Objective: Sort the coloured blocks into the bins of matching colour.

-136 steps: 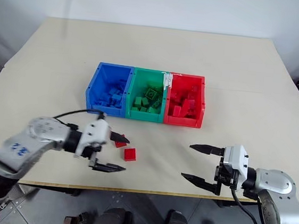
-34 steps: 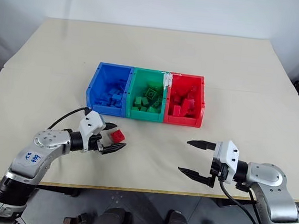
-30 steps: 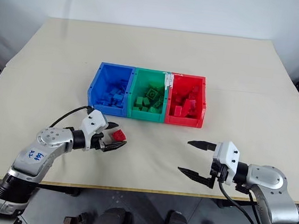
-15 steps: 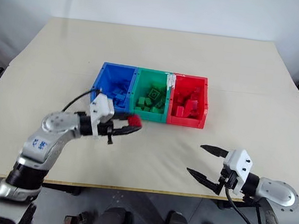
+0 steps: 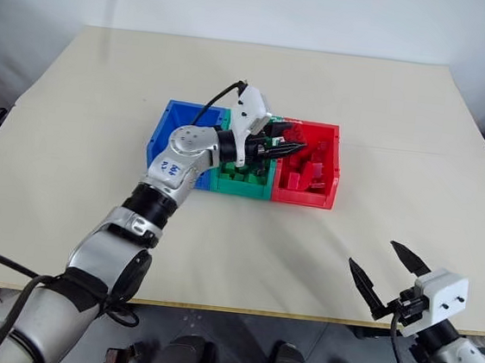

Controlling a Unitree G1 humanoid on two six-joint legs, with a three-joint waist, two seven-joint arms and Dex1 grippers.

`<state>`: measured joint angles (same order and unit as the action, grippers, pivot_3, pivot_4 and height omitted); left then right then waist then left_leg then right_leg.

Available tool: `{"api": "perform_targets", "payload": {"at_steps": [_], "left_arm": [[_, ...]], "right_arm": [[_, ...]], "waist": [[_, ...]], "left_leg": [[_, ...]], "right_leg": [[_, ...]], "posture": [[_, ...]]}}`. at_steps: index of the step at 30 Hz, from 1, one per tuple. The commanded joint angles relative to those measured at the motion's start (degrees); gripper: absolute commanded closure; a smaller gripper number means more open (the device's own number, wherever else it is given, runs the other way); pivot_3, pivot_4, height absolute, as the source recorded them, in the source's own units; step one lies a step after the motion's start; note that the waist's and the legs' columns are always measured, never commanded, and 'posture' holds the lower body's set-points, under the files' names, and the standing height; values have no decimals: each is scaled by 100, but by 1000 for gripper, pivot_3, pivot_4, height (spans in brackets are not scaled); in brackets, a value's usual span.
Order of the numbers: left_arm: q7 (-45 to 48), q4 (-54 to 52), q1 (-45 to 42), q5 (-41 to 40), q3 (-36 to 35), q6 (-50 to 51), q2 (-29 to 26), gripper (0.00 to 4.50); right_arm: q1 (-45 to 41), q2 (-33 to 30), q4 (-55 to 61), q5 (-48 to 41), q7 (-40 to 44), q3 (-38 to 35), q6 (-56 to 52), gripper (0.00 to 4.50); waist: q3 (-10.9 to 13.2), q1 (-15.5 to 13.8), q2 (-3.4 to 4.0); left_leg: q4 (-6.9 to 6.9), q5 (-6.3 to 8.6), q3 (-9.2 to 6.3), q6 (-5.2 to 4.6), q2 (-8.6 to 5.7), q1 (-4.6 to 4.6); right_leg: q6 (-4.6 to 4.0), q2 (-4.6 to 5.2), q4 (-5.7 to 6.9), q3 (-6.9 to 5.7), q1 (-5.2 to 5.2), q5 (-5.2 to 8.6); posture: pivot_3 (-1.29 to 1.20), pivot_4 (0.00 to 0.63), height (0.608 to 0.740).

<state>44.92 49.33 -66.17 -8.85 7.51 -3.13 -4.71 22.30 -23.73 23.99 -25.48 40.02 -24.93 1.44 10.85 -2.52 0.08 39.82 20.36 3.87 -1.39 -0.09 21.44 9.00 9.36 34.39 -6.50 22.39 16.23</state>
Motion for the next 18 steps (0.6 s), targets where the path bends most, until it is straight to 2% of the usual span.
{"api": "perform_targets", "payload": {"at_steps": [1,5,7,12,18], "left_arm": [[253,453,-303,-8,-158,-365,150,1999],[389,567,-279,46,-206,-674,180,701],[452,270,-62,84,-227,-740,-70,55],[936,-1018,701,-121,-395,-519,-887,19],[1701,-3474,2626,-761,-1109,227,-2754,19]], "right_arm": [[40,75,351,61,-154,65,207,0],[-36,57,379,97,-173,240,238,0],[-251,-76,340,11,46,433,240,0],[-736,-422,75,-192,493,623,100,0],[-1692,-1489,-961,-325,1793,922,-117,0]], "waist": [[0,3,0],[0,2,0],[0,19,0],[-1,137,2],[0,265,2]], "left_leg": [[0,0,0,0,0,0],[0,0,-1,0,1,1],[0,0,-1,-1,1,1],[1,0,-4,-1,6,-2],[1,0,-17,-1,14,-10]], "right_leg": [[0,0,0,0,1,0],[0,0,1,0,2,0],[0,0,1,0,2,0],[-1,-1,8,1,3,0],[-2,-3,11,13,6,1]], "posture": [[0,150,740],[0,150,740],[0,150,740],[0,150,740],[0,150,740]]}}
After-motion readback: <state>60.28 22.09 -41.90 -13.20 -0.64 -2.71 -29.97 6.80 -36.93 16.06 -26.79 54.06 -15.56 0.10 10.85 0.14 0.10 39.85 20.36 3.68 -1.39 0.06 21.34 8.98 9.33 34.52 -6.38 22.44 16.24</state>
